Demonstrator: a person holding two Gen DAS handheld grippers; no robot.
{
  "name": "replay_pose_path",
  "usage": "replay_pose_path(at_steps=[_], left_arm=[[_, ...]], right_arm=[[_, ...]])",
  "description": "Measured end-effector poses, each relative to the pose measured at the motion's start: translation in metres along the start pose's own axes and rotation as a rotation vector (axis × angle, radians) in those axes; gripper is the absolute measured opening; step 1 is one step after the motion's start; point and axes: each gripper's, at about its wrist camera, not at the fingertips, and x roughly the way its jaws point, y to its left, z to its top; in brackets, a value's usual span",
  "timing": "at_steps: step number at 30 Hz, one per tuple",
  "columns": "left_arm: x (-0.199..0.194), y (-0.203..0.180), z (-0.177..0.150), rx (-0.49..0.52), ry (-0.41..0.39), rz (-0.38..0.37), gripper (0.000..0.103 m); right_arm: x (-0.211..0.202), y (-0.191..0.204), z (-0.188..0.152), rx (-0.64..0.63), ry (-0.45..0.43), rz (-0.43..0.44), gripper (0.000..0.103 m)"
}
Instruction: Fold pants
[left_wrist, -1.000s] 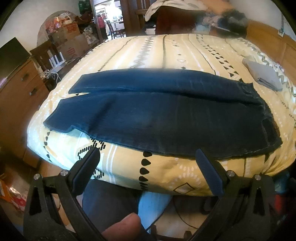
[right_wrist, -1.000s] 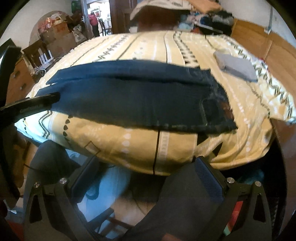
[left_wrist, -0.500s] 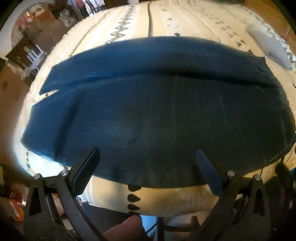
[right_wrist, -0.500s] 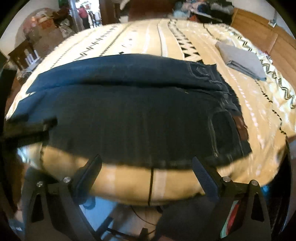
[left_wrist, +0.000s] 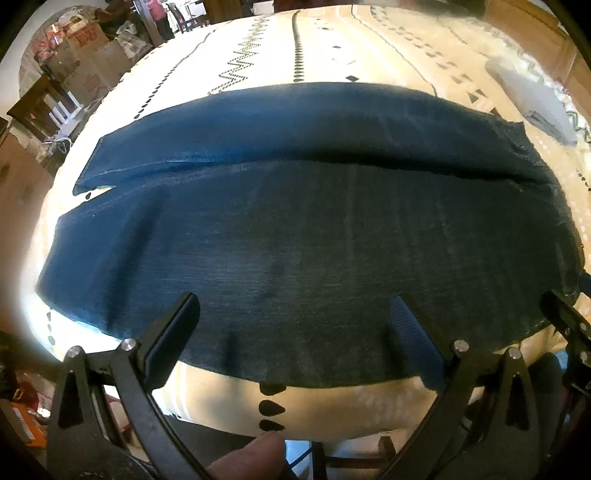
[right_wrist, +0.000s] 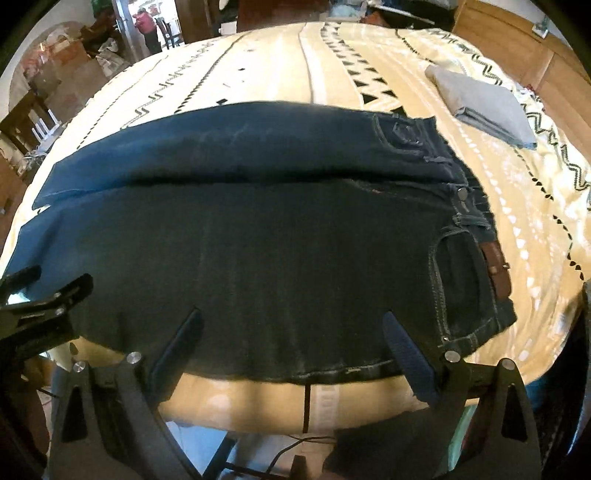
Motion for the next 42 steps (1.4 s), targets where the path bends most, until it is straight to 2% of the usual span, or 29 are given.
replay_pose_path(at_steps=[4,6,10,12,15,17,18,19,20,22,24,28,30,32,35,36,38,39,41,42], left_arm=[[-0.002,0.004,0.002,0.0,-0.019,-0.018,0.103],[-0.007,0.006,0.0,-0.007,-0.058,-0.029,0.103],[-0.016,0.01,0.002,-0.021,-0.115,-0.079,0.103],[-0.02,0.01,0.004,-0.018,-0.142,-0.076,0.103],[-0.028,0.011,0.005,0.0,-0.186,-0.056,0.103],[-0.038,0.018,0.006,-0.002,-0.261,-0.027,0.103],[-0.044,0.025,0.009,-0.009,-0.3,-0.017,0.103],[-0.047,0.033,0.012,-0.02,-0.322,-0.015,0.103],[-0.052,0.051,0.02,-0.055,-0.358,-0.011,0.103],[-0.054,0.083,0.033,-0.118,-0.392,0.006,0.103],[-0.053,0.135,0.051,-0.207,-0.425,0.063,0.103],[-0.055,0.24,0.08,-0.372,-0.511,0.209,0.103],[-0.056,0.285,0.093,-0.436,-0.539,0.303,0.103],[-0.057,0.32,0.105,-0.471,-0.583,0.388,0.103],[-0.048,0.366,0.127,-0.492,-0.612,0.468,0.103],[-0.041,0.375,0.135,-0.486,-0.606,0.465,0.103],[-0.018,0.395,0.149,-0.474,-0.544,0.372,0.103],[-0.005,0.399,0.154,-0.442,-0.496,0.336,0.103],[0.02,0.392,0.169,-0.357,-0.435,0.318,0.103],[0.037,0.389,0.176,-0.312,-0.385,0.251,0.103]], right_arm=[[-0.018,0.001,-0.01,-0.005,-0.038,-0.007,0.099],[-0.028,0.004,-0.016,-0.027,-0.067,-0.021,0.099],[-0.06,0.014,-0.024,-0.086,-0.164,-0.067,0.099],[-0.076,0.019,-0.026,-0.108,-0.219,-0.083,0.099],[-0.109,0.032,-0.031,-0.16,-0.357,-0.15,0.098],[-0.144,0.042,-0.043,-0.201,-0.568,-0.197,0.1],[-0.152,0.045,-0.049,-0.225,-0.641,-0.224,0.103],[-0.158,0.052,-0.057,-0.264,-0.734,-0.299,0.103],[-0.156,0.056,-0.06,-0.287,-0.75,-0.345,0.103],[-0.137,0.06,-0.05,-0.334,-0.621,-0.361,0.103],[-0.13,0.058,-0.045,-0.317,-0.564,-0.329,0.103],[-0.137,0.074,-0.04,-0.338,-0.618,-0.347,0.103],[-0.137,0.081,-0.033,-0.348,-0.633,-0.33,0.103],[-0.14,0.095,-0.023,-0.355,-0.642,-0.294,0.103],[-0.142,0.119,-0.008,-0.38,-0.638,-0.24,0.103],[-0.14,0.13,-0.001,-0.389,-0.634,-0.212,0.103],[-0.134,0.143,0.01,-0.399,-0.617,-0.175,0.103],[-0.129,0.151,0.016,-0.402,-0.604,-0.159,0.103],[-0.116,0.161,0.026,-0.411,-0.577,-0.139,0.103],[-0.11,0.165,0.029,-0.414,-0.562,-0.131,0.103]])
